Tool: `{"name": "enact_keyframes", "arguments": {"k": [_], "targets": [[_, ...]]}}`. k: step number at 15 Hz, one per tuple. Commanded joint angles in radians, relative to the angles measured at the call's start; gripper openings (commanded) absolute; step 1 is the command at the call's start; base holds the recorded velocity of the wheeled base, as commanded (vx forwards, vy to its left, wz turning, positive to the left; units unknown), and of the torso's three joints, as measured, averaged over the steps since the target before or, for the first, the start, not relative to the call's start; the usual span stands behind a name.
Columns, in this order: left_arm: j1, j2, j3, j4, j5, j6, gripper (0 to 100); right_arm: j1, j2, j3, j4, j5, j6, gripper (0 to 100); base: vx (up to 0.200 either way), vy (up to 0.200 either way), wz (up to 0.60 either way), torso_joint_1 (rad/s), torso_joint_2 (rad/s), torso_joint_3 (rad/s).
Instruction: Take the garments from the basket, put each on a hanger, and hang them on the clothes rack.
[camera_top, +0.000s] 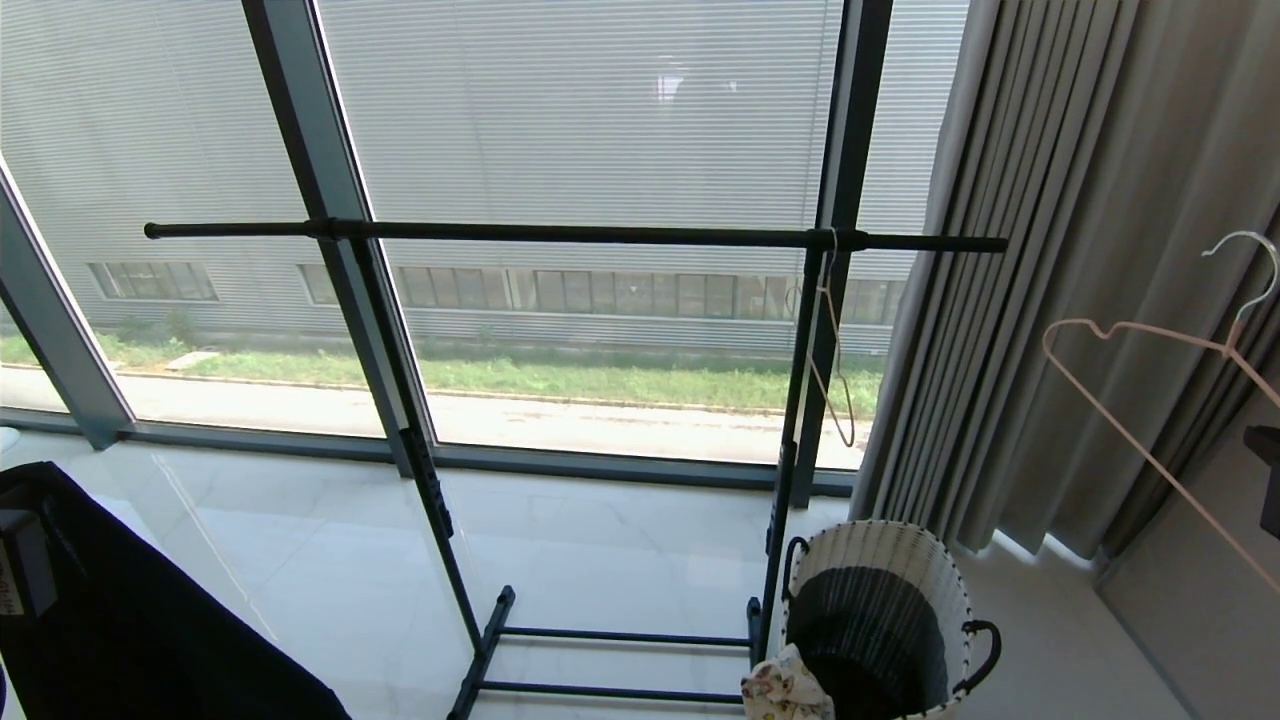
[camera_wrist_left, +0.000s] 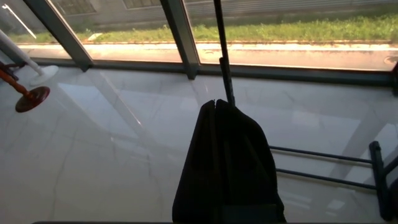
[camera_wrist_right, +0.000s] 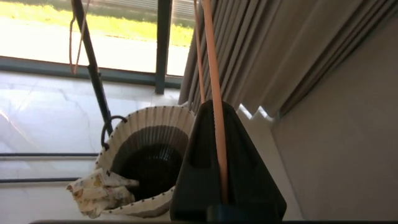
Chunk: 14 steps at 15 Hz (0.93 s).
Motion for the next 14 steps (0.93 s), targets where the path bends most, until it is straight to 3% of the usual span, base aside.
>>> {"name": "enact_keyframes", "arguments": {"k": [1,8,14], "targets": [[0.001,0.003,-0.002,-0.001,0.001,-0.001,0,0.011,-0.021,-0.020,0.019,0.000,-0.001,0,0.000,0.200,0.00,0.002,0.00,0.002],[-0.001,0.001,-0.003,-0.001,0.001,0.015,0,0.037,-0.053,-0.097,0.077,0.000,-0.001,0,0.000,0.200,0.00,0.006,0.00,0.002],[-0.001,0.004,0.014,-0.001,0.002,0.038,0,0.143,-0.057,-0.118,0.120,0.006,-0.004,0,0.000,0.200,0.00,0.005,0.00,0.002]]}}
